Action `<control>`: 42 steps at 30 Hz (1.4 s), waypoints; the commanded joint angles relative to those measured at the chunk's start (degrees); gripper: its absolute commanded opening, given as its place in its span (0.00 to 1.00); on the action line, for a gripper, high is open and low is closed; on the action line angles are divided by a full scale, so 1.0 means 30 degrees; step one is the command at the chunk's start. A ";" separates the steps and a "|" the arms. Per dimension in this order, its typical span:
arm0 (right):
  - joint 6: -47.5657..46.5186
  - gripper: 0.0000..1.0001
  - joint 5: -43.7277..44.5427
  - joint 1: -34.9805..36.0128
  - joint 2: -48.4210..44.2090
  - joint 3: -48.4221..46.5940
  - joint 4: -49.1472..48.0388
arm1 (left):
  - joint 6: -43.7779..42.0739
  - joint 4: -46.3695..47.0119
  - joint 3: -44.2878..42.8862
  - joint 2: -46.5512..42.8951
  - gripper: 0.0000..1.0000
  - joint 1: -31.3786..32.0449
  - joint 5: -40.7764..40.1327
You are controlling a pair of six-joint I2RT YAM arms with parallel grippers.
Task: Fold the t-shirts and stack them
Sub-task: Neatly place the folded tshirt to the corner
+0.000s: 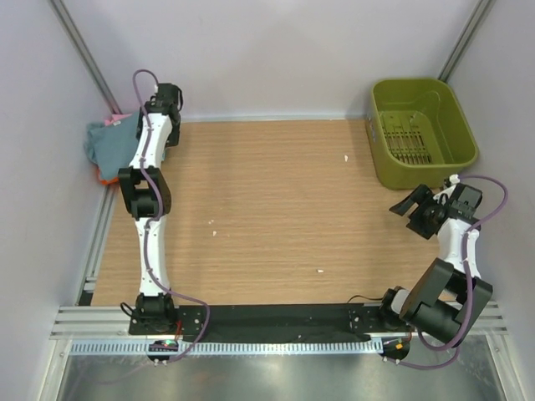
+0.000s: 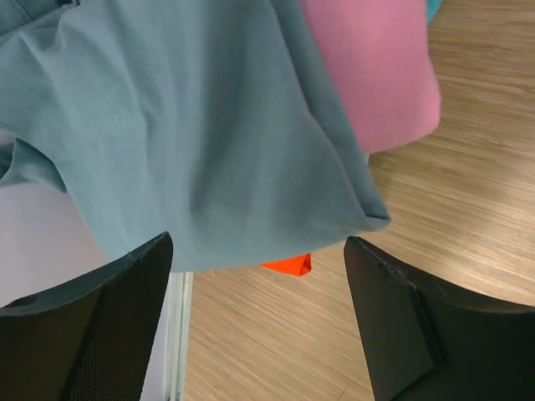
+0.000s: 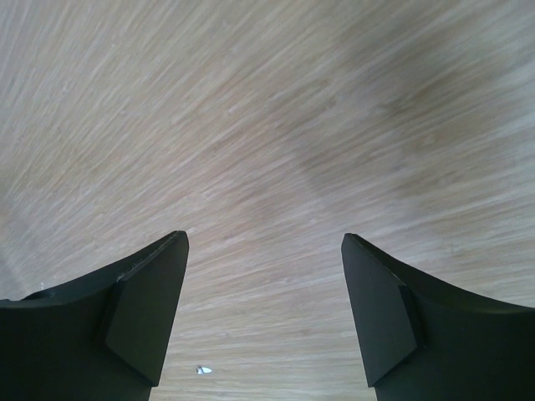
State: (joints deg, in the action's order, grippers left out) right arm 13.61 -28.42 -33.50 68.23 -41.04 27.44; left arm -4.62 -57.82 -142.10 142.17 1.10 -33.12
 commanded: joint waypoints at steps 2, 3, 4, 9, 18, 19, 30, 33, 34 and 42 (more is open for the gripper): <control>0.0354 0.79 -0.0574 0.0119 0.0605 -0.1611 -0.0972 | 0.0837 0.2520 0.1023 -0.2095 0.83 -0.0251 0.1834; 0.0966 0.79 -0.0690 0.0787 0.1013 -0.1817 -0.1147 | 0.1244 0.2197 0.0846 -0.2300 0.83 -0.0222 0.2045; 0.1117 0.78 -0.0778 0.1316 0.1308 -0.2138 -0.1468 | 0.1451 0.1875 0.0786 -0.3230 0.83 -0.0250 0.2859; 0.1002 0.78 -0.0603 0.4452 0.3269 -0.5593 -0.1472 | 0.1662 0.2285 0.2020 -0.5758 0.84 -0.0251 0.2987; 0.1499 0.79 -0.0574 0.6887 0.6788 -0.9523 -0.1413 | -0.0423 0.2310 -0.0533 -0.2015 0.83 -0.0979 0.2628; 0.1587 0.79 -0.0661 0.6946 0.6876 -0.9640 -0.1355 | 0.0187 0.2572 -0.0736 -0.1777 0.82 -0.1331 0.3010; 0.1675 0.79 -0.1159 0.7005 0.6613 -0.8764 -0.1821 | 0.0399 0.3160 -0.2758 0.0452 0.77 -0.1950 0.4948; 0.1851 0.79 -0.1160 0.7005 0.6555 -0.8207 -0.2174 | 0.0368 0.3103 -0.2760 0.0686 0.76 -0.1979 0.5094; 0.1880 0.79 -0.1160 0.7005 0.6555 -0.8119 -0.2232 | 0.0398 0.3015 -0.2701 0.0716 0.76 -0.1979 0.5181; 0.1968 0.79 -0.1189 0.7034 0.7052 -0.8352 -0.2350 | 0.0574 0.2341 -0.2027 0.0745 0.70 -0.1833 0.5066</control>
State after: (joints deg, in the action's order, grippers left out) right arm 18.90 -31.73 -12.43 89.62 -65.58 23.09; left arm -3.40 -50.96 -147.98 146.21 -4.60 -18.22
